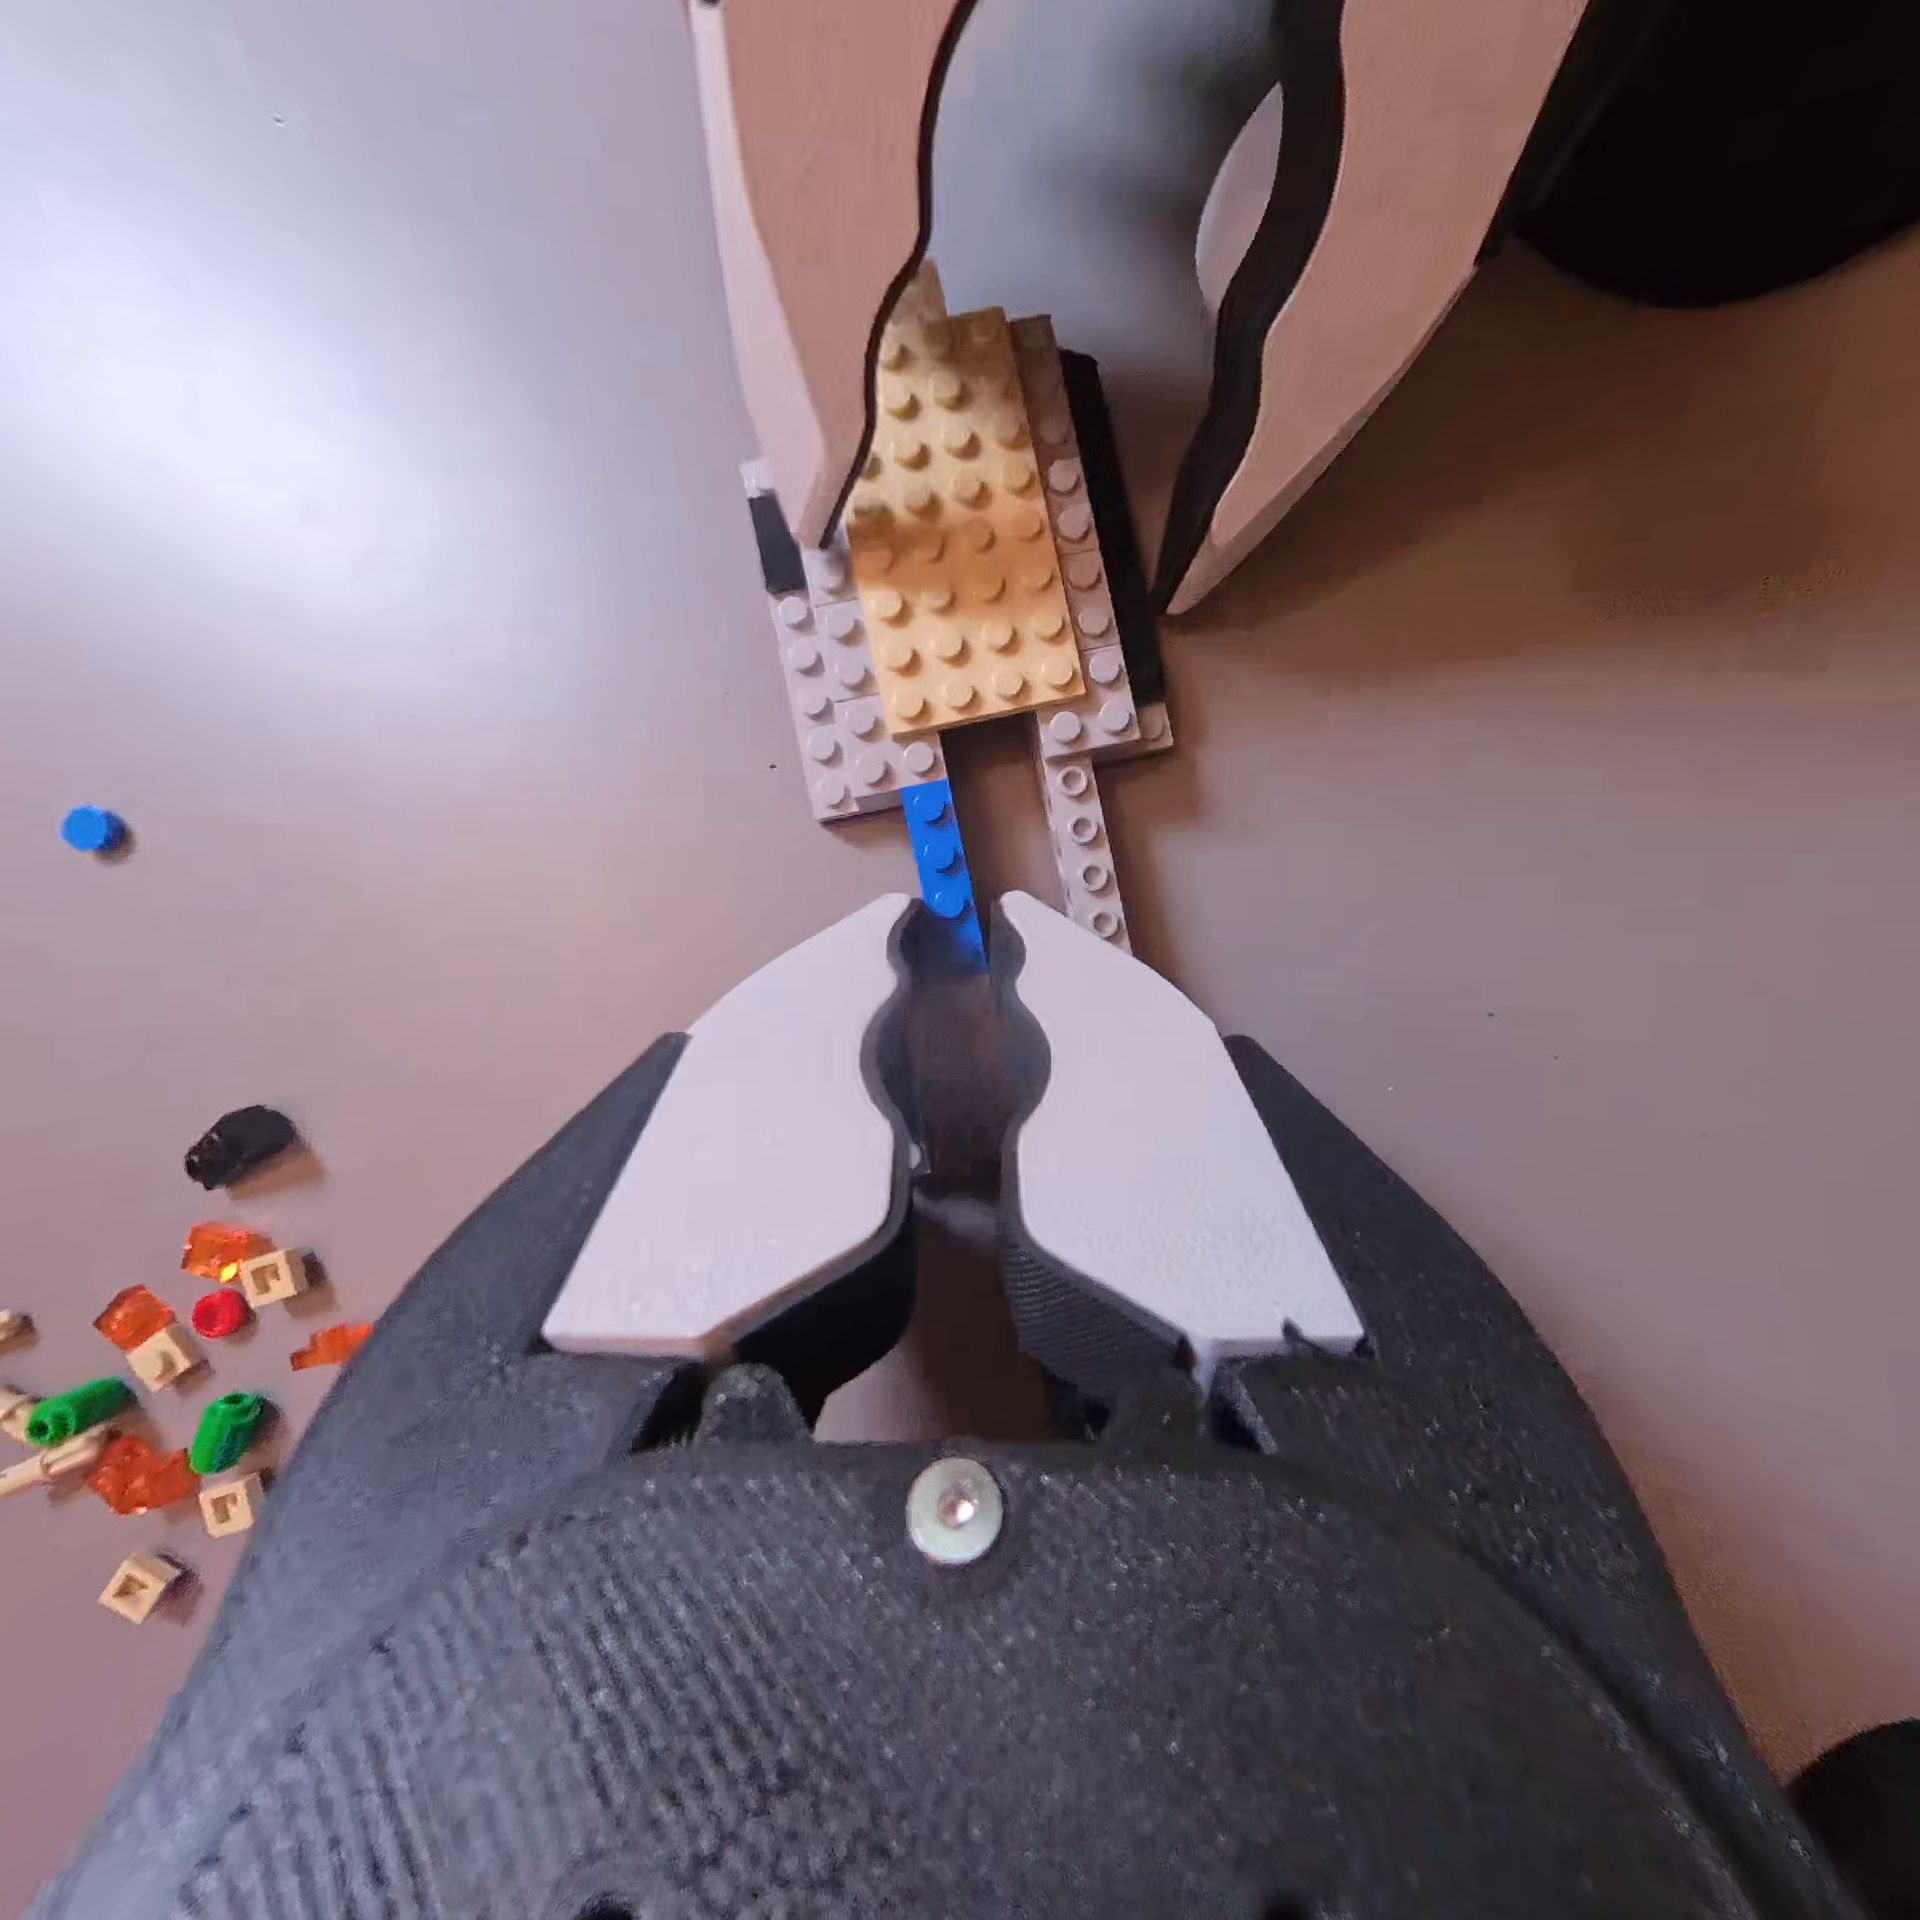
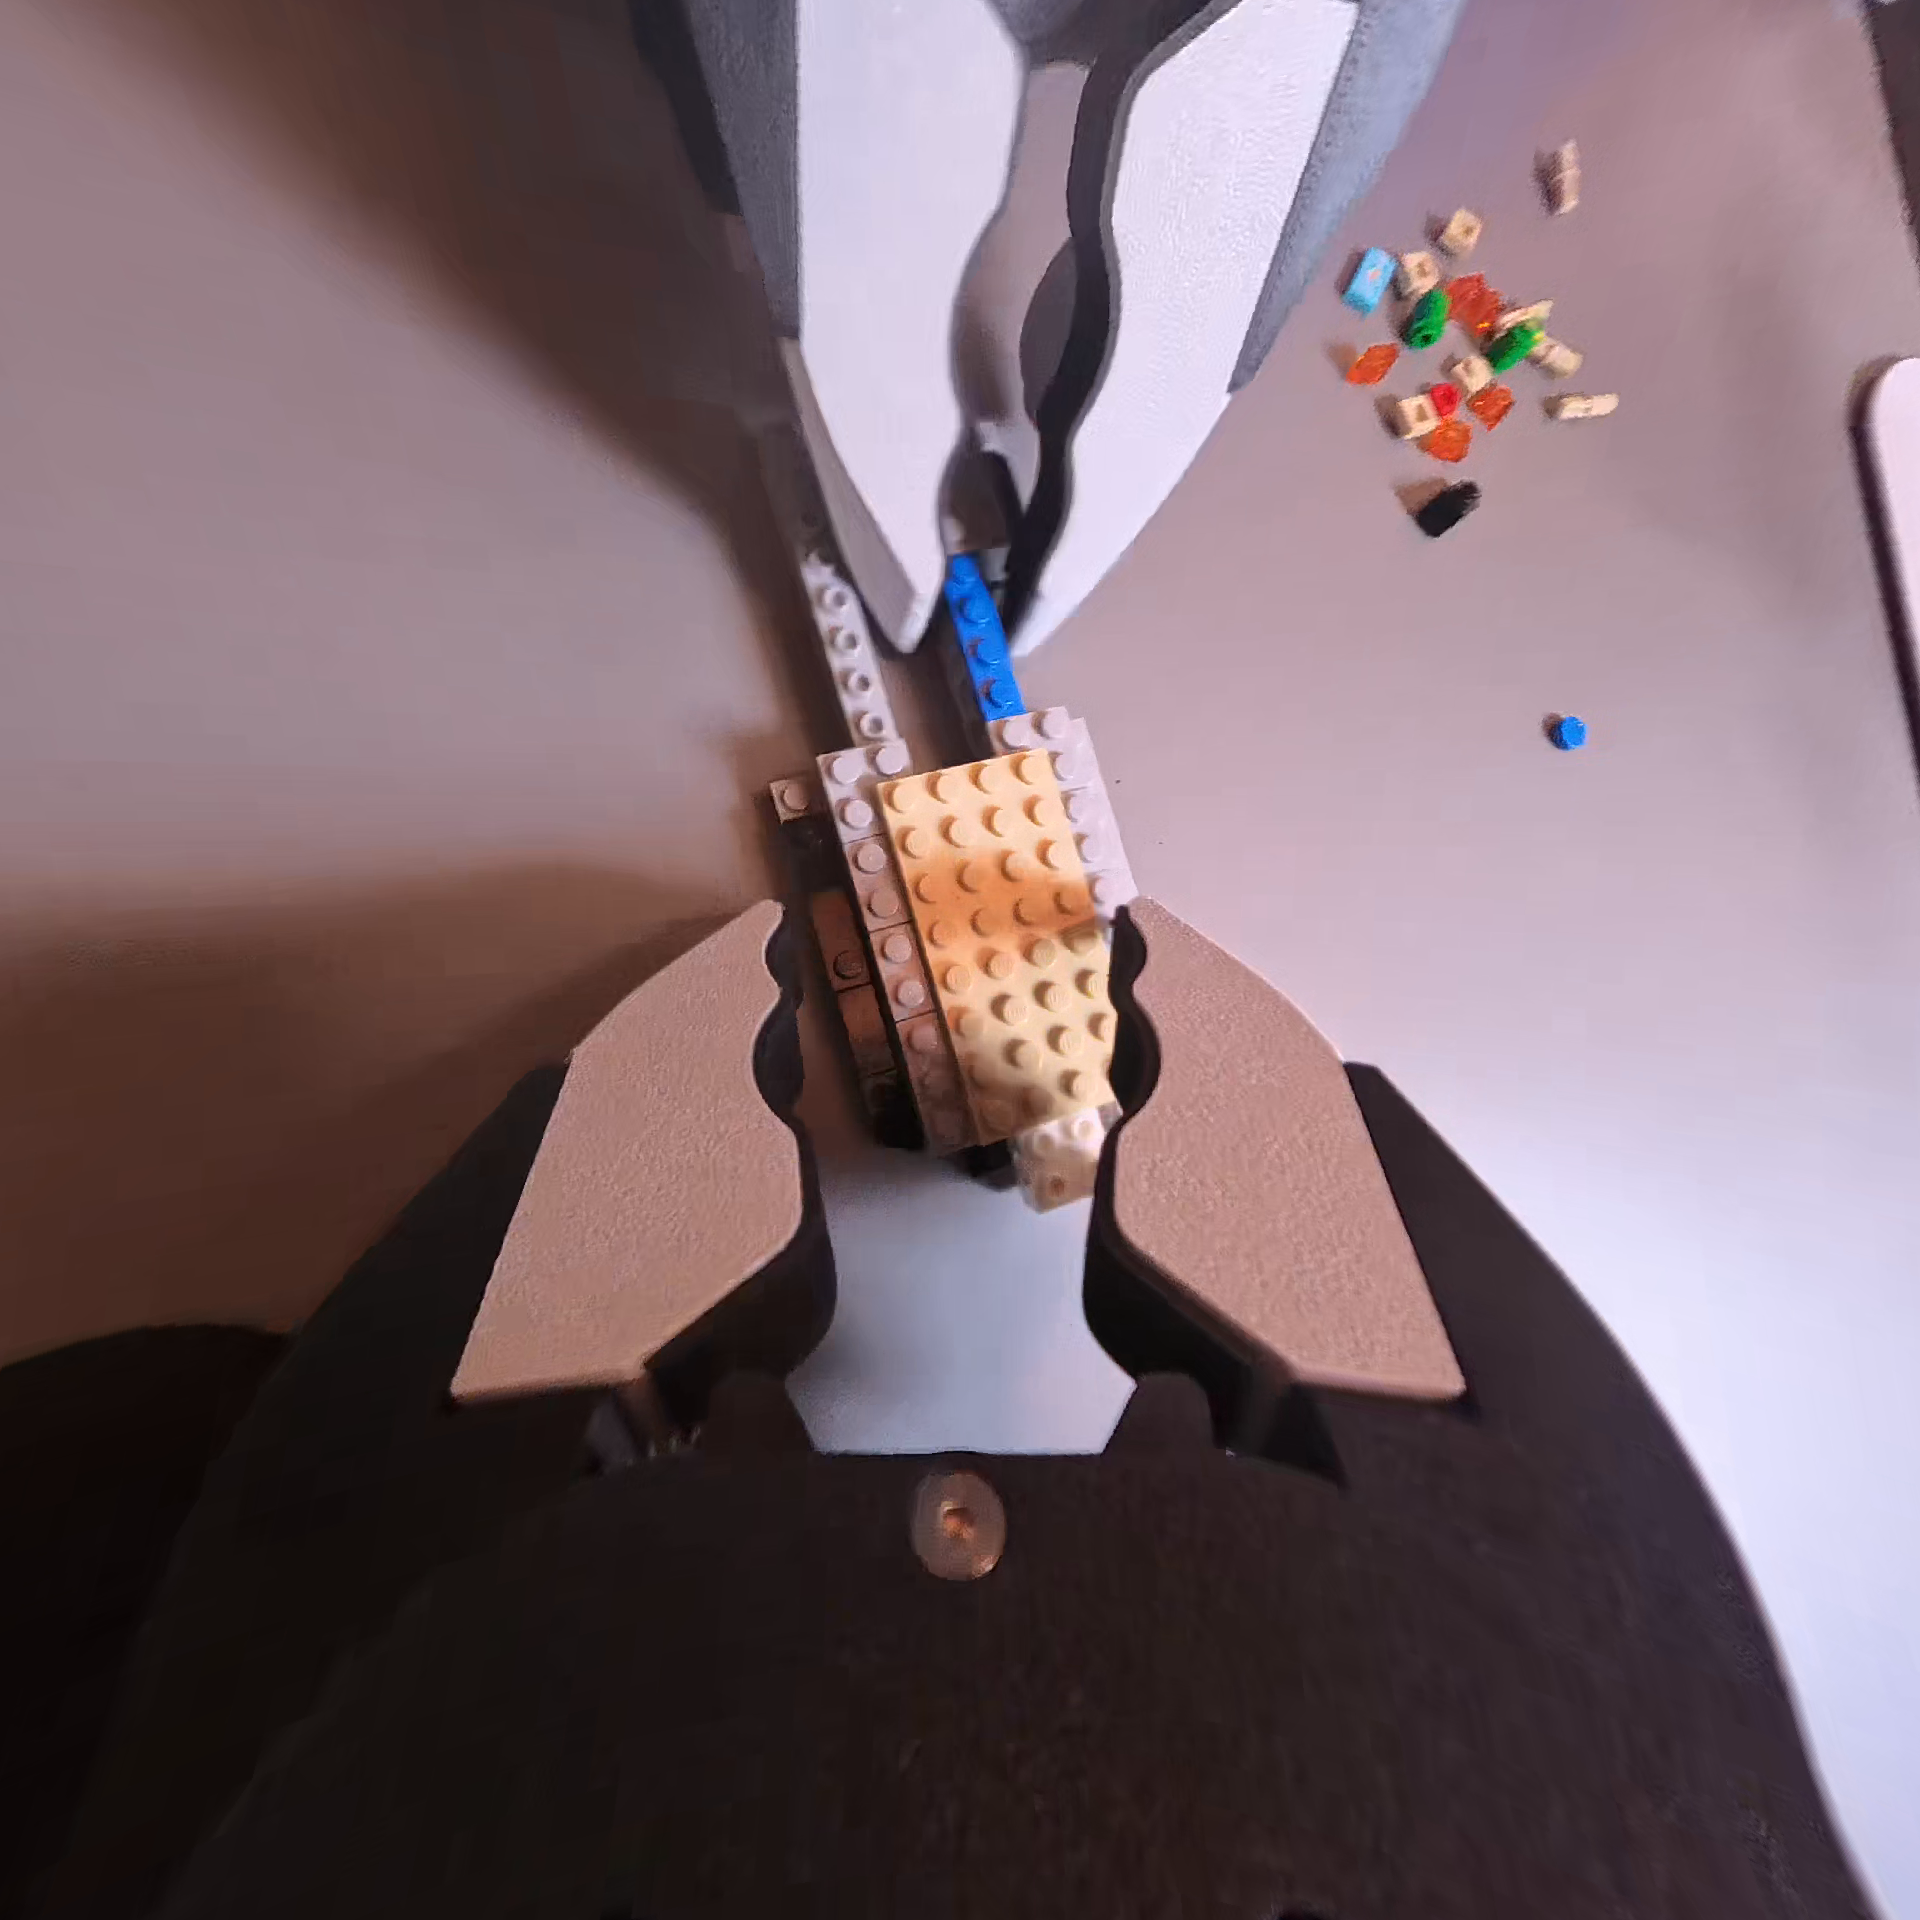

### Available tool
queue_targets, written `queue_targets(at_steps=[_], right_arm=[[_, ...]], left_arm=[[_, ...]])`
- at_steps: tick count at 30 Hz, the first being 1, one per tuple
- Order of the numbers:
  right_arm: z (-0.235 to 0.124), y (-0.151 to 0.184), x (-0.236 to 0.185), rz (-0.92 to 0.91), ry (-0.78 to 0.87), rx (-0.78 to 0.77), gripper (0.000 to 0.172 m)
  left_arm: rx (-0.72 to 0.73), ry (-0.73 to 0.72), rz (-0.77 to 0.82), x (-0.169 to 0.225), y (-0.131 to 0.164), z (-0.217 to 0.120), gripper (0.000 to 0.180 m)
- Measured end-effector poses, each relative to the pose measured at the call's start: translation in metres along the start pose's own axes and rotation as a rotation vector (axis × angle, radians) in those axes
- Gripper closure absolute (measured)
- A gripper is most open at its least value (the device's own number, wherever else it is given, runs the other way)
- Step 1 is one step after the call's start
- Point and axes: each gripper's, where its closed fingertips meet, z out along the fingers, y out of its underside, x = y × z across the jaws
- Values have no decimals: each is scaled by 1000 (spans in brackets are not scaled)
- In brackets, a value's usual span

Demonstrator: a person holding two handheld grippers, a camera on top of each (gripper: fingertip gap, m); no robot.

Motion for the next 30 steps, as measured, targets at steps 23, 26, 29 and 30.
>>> queue_targets(at_steps=[23, 26, 29, 30], right_arm=[[2, 3, 2, -43, 5, -112, 118], [0, 2, 2, -28, 3, -108, 119], [0, 2, 2, -28, 8, -111, 120], [0, 2, 2, -30, 11, -116, 120]], left_arm=[[161, 22, 8, -9, -10, -2, 172], [203, 26, 4, -10, -13, -6, 172], [226, 36, -6, -10, -13, -6, 172], [233, 44, -16, -10, -13, -6, 172]])
